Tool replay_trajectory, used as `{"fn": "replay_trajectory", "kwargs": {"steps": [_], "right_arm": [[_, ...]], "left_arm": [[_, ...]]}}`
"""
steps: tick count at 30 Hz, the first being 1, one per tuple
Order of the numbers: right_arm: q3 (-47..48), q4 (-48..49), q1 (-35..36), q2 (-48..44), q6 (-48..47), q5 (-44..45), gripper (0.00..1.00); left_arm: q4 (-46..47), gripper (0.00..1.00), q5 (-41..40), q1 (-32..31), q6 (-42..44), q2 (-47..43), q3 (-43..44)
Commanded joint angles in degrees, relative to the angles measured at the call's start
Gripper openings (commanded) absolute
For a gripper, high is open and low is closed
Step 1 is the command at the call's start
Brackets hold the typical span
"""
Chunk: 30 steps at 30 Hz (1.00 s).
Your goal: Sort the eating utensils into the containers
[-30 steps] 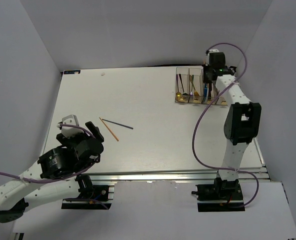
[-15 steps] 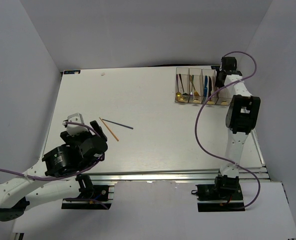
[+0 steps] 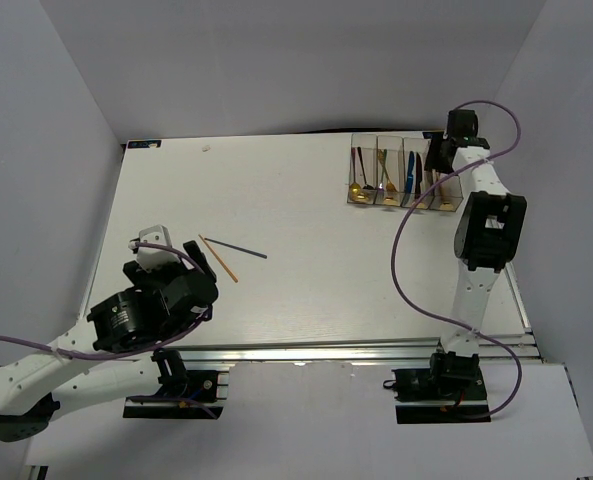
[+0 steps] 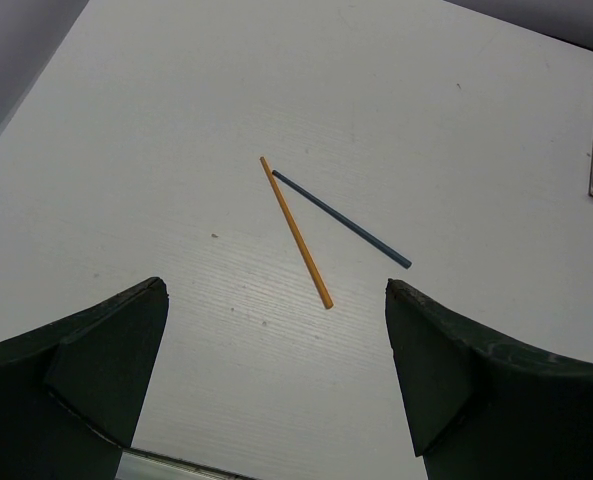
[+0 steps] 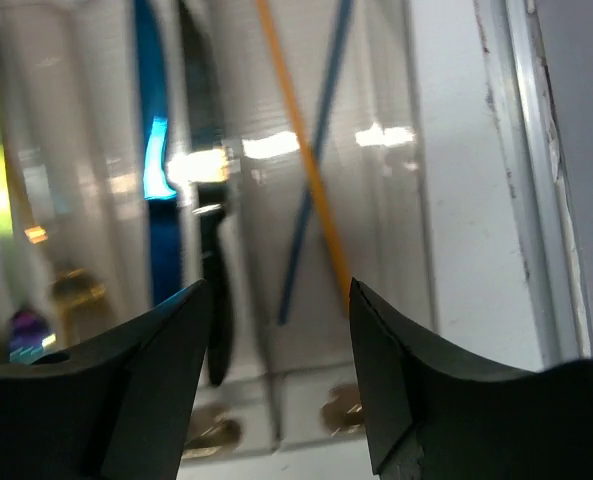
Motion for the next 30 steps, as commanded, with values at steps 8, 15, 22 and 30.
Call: {"fn": "replay_trajectory", "kwargs": {"steps": [8,15,22,30], "right_arm": [[-20.89,12.77,39.14,-18.45,-10.58,-12.18,0.61],[-2.04,3.91,52.77,0.61,-14.55,-13.28,0.51],[-1.91,3.47,56.48,5.46,-14.73,-7.66,0.48],[-13.24,7.66,57.53,1.17,-10.71,-6.51,0.46]], "left_arm": [[-2.04,0.98,-1.64,0.16,-2.87,-0.15,0.46],[-3.09,0.98,-2.09,0.16,-4.18,-0.32,0.72],[-3.00,0.98,-2.08,0.16,-4.19,-0.68,0.63],[-2.83,0.98,-2.00,0.16,-4.01,0.03,0.63]]}}
